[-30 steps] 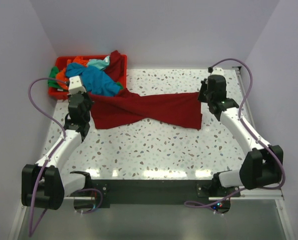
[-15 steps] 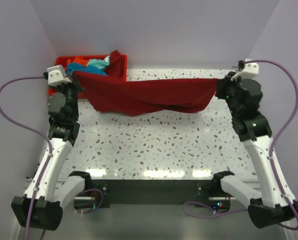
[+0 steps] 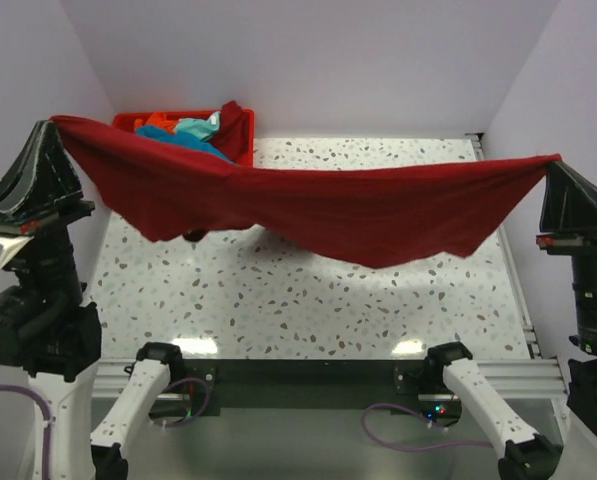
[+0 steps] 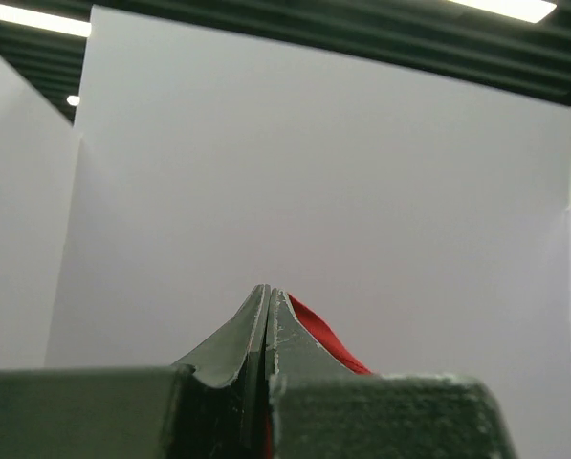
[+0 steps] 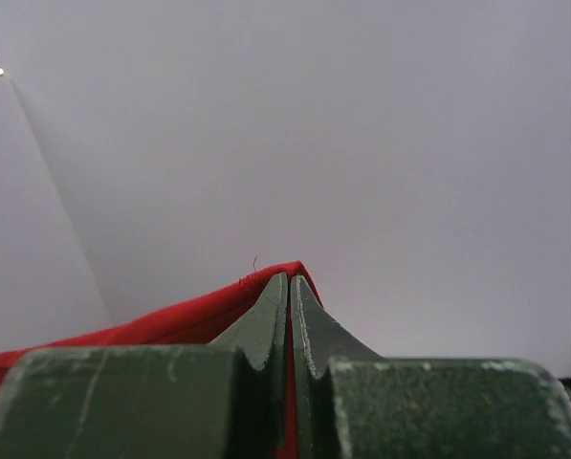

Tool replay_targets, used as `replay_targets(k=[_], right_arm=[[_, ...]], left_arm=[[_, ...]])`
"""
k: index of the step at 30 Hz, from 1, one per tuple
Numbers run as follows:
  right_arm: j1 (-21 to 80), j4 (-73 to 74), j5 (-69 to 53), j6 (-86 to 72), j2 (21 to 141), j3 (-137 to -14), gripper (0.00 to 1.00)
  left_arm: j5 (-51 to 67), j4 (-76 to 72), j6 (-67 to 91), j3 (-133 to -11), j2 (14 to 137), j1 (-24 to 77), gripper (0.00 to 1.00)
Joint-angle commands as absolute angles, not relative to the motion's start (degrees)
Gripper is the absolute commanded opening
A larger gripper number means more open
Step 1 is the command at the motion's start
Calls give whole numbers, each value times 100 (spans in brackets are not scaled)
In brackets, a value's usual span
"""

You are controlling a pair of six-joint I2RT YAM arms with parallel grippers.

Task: Fold and stack the t-shirts
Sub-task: Flatten the tshirt out

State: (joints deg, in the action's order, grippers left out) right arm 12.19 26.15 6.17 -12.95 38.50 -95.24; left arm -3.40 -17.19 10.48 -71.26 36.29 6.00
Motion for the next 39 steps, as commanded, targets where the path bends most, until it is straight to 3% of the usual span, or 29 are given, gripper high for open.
replay_targets(k=[1, 7, 18, 22, 28, 39], right_arm=[[1187, 2760, 334, -1125, 4139, -9790, 0], [1195, 2777, 728, -1020, 5042, -9984, 0], [1187, 2180, 2109, -756, 6687, -9571, 0], [1195, 2109, 2338, -677, 6961, -9624, 0], [1195, 2074, 2268, -686, 6664, -9510, 0], [1187, 2276, 2066, -580, 5143, -9650, 0]], left_arm=[[279, -1863, 1151, -7654, 3788, 545, 0], [1115, -2188, 1546, -8191, 4797, 545, 0], [1529, -2961, 1547, -8393, 7450, 554, 0], [1880, -3313, 1634, -8411, 7839, 554, 0], [2021, -3454, 1644, -8157, 7454, 554, 0], [2171, -3411, 1372, -8102, 5424, 554, 0]])
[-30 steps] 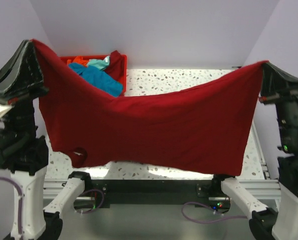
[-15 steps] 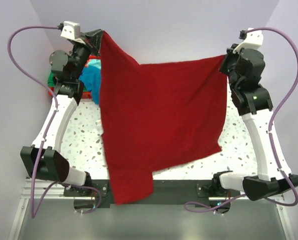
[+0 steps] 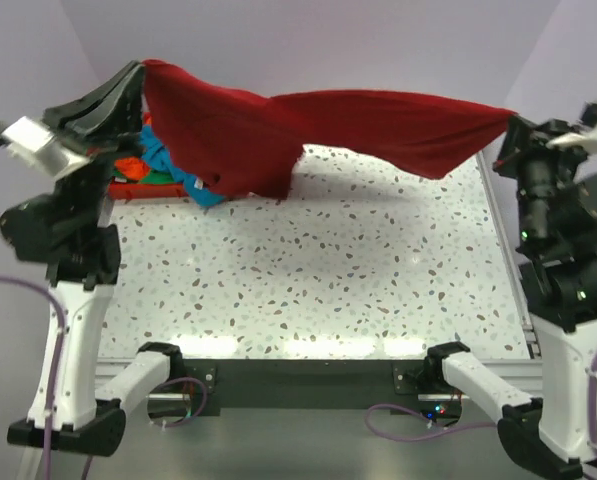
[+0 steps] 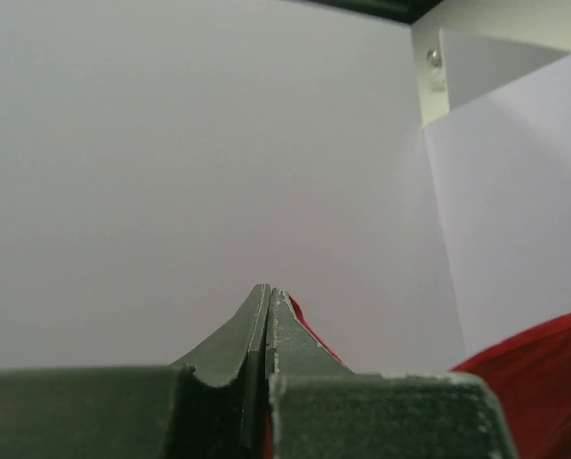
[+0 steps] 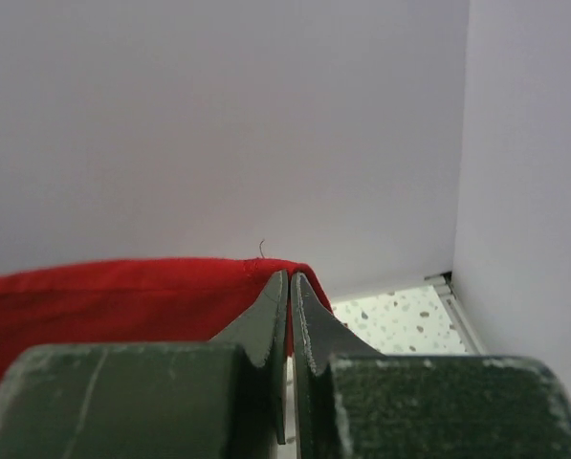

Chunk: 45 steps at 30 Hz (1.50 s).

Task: Fold and stack the t-shirts
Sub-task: Flatten the tshirt out

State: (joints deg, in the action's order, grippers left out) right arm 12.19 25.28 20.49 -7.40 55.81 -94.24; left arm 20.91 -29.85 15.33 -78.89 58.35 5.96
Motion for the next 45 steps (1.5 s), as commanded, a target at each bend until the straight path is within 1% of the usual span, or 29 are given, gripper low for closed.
replay_targets(k=[1, 5, 10, 14, 18, 22, 26, 27, 28, 29, 30, 31, 32, 33, 35, 36, 37, 40, 41, 45], right_arm=[[1195, 2294, 2005, -554, 5046, -9694, 0], [1195, 2426, 1873, -457, 4545, -10001, 0], [1187, 2435, 1793, -317, 4316, -10388, 0], [1187, 2479, 1872, -202, 4552, -10608, 0], [1187, 2400, 2397, -115, 5009, -10381, 0], [1195, 2049, 3135, -35, 5685, -9836, 0], [1187, 1661, 3752, 148, 6722, -9536, 0], [1169, 1652, 3875, 176, 6898, -9562, 0], [1143, 1652, 3954, 176, 7082, -9580, 0], [1108, 1661, 4042, 158, 7362, -9597, 0], [1012, 1687, 4043, 80, 7504, -9641, 2], [985, 1827, 4034, 44, 7628, -9685, 11], [950, 1915, 4043, 44, 7829, -9720, 25], [941, 1994, 4052, -139, 7927, -9799, 61], [940, 2248, 4052, -237, 8050, -9870, 81], [932, 2276, 3939, -316, 8068, -9827, 90], [940, 2233, 3903, -369, 8034, -9765, 99], [940, 2136, 3648, -562, 7823, -9432, 99], [940, 2084, 3517, -641, 7779, -9352, 99], [984, 2048, 2656, -1106, 7541, -8712, 99]], left_arm=[[2180, -3367, 1328, -8164, 5327, 554, 0], [2197, -3147, 1160, -8551, 5010, 554, 0], [2320, -3076, 1133, -9122, 5114, 562, 0], [2434, -3111, 1256, -9474, 5475, 554, 0], [2452, -3365, 1502, -9466, 6010, 554, 0], [2513, -3875, 1836, -9124, 6818, 554, 0], [2610, -4385, 2135, -8974, 8391, 589, 0], [2663, -4603, 2188, -9026, 8715, 598, 0], [2689, -4632, 2206, -9087, 9380, 624, 0], [2716, -4562, 2197, -9323, 9735, 676, 0], [2855, -4466, 2171, -9490, 10069, 694, 2], [2952, -4352, 2162, -9666, 10699, 729, 15], [3058, -4168, 2145, -9946, 10966, 747, 33], [3059, -4123, 2118, -10028, 11195, 764, 68], [2971, -3948, 2048, -10037, 11574, 809, 95], [2866, -3877, 1926, -9985, 11601, 826, 100], [2804, -3850, 1855, -9871, 11549, 861, 100], [2427, -3972, 1662, -9055, 11094, 914, 100], [2321, -3999, 1626, -8592, 10953, 914, 100], [1742, -3833, 1503, -7456, 10206, 923, 100]])
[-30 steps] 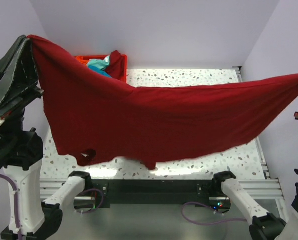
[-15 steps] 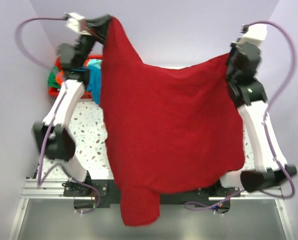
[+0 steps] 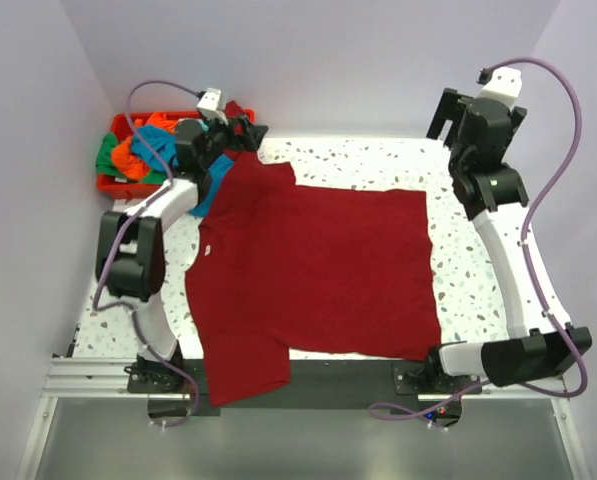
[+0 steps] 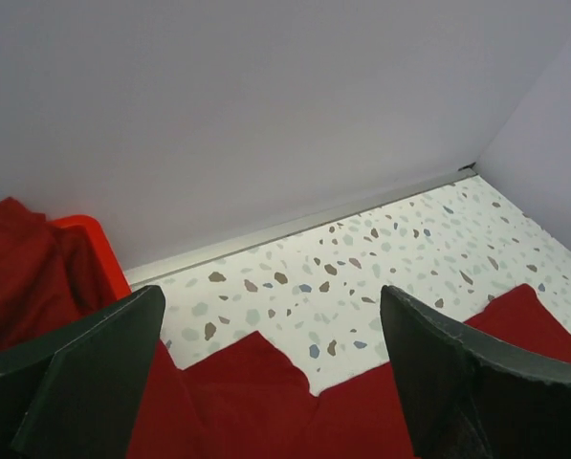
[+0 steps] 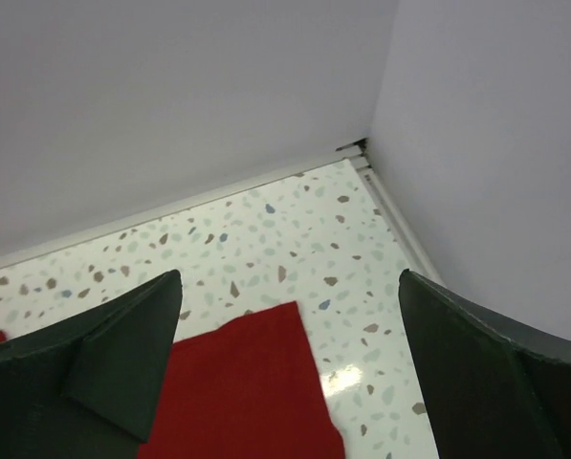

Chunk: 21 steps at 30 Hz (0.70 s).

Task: Fold and stack the t-shirts
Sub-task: Flatten the tshirt out

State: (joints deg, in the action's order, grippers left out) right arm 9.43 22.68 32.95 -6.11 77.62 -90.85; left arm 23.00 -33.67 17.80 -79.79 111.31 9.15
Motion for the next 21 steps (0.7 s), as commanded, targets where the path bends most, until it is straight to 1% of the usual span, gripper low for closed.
replay_targets(k=[1, 2, 3, 5, 9, 13, 14, 17, 21], right_arm=[[1010, 1996, 2385, -1168, 7445, -8571, 99], [1063, 1934, 2312, -1221, 7392, -8404, 99], [1185, 1855, 2242, -1326, 7348, -8011, 99], [1413, 1592, 2031, -1423, 7208, -7622, 99], [1836, 1266, 1689, -1687, 7163, -6639, 99], [1916, 600, 924, -2056, 7303, -5855, 99], [1907, 519, 714, -2161, 7373, -5671, 99], [1916, 431, 581, -2328, 7838, -5538, 99], [1916, 378, 624, -2478, 8217, -5484, 99]], left_arm=[[1653, -3780, 1503, -7218, 9900, 932, 100], [1557, -3640, 1503, -6763, 9757, 923, 100], [1347, -3595, 1546, -6533, 9608, 923, 100], [1126, -3394, 1608, -5919, 9230, 923, 100], [310, -2708, 1687, -5196, 8746, 940, 100], [18, -2391, 1670, -4458, 8368, 967, 100], [18, -2373, 1679, -4360, 8350, 967, 100], [18, -2164, 1722, -4192, 8428, 984, 100], [70, -1995, 1836, -4184, 8665, 993, 100]])
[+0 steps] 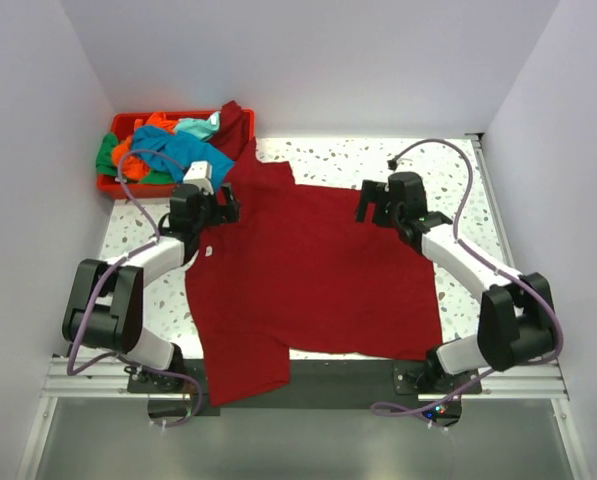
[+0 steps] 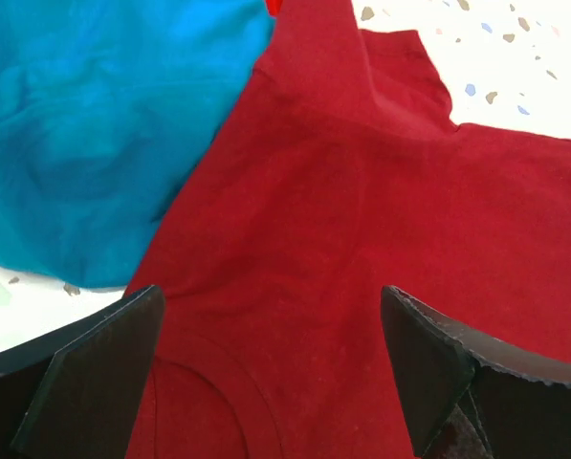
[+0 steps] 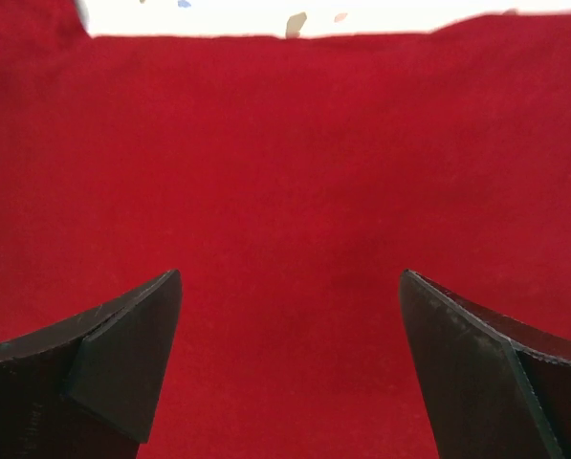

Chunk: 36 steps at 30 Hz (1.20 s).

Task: Fold and stack the t-shirts
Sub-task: Flatten the tshirt out

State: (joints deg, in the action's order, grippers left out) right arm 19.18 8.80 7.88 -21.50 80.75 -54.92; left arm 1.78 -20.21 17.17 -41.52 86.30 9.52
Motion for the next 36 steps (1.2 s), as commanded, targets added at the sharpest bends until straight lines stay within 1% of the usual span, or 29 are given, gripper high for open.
replay_targets(k=[1, 8, 18, 25, 32, 36], right_arm=[[1907, 395, 607, -2522, 8444, -5510, 99], [1732, 466, 554, -2777, 9455, -5862, 99], [1266, 431, 352, -2935, 10370, -6196, 99], [1046, 606, 308, -3015, 10994, -6688, 99], [941, 861, 211, -3076, 11645, -7487, 99], [932, 1019, 132, -3059, 11918, -7901, 99]], left_arm=[[70, -1986, 1863, -4210, 8797, 984, 100], [131, -1372, 1846, -4842, 9579, 976, 100], [369, -1098, 1784, -5537, 10520, 774, 100], [396, -1002, 1811, -5958, 10828, 677, 100], [588, -905, 1802, -6398, 11162, 545, 100], [580, -914, 1749, -6530, 11145, 545, 100]])
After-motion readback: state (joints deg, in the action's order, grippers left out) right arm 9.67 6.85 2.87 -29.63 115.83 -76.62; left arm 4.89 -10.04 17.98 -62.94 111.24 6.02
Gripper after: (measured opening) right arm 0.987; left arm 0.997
